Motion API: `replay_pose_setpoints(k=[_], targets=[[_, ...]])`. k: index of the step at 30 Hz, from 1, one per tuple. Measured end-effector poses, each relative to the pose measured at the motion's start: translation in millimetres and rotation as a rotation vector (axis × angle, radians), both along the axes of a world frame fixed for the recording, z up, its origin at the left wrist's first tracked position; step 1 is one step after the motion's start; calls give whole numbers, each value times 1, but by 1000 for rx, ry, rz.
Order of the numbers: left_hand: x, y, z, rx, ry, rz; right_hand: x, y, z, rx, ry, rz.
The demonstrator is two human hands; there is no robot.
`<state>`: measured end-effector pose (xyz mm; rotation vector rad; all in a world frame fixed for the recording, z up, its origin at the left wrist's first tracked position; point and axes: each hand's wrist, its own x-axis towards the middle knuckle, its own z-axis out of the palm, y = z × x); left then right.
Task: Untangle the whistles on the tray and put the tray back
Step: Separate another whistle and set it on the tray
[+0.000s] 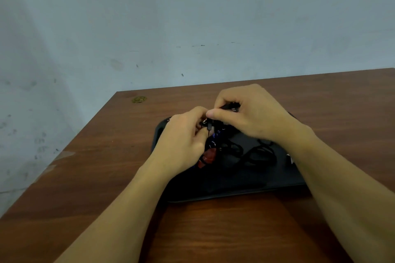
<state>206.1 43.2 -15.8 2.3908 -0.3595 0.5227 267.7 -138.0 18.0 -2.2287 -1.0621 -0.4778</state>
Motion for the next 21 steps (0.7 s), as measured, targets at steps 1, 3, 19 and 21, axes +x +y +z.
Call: replay_pose_setpoints(k=[1, 3, 19, 21], targets=[[-1, 1, -1, -26, 2, -37, 2, 0, -1, 68, 66, 27], [-3, 2, -2, -103, 6, -77, 5, 2, -8, 151, 184, 70], [-6, -7, -1, -658, 242, -233, 1, 9, -26, 384, 280, 58], [-6, -10, 0, -688, 208, -220, 0, 9, -26, 409, 272, 54]])
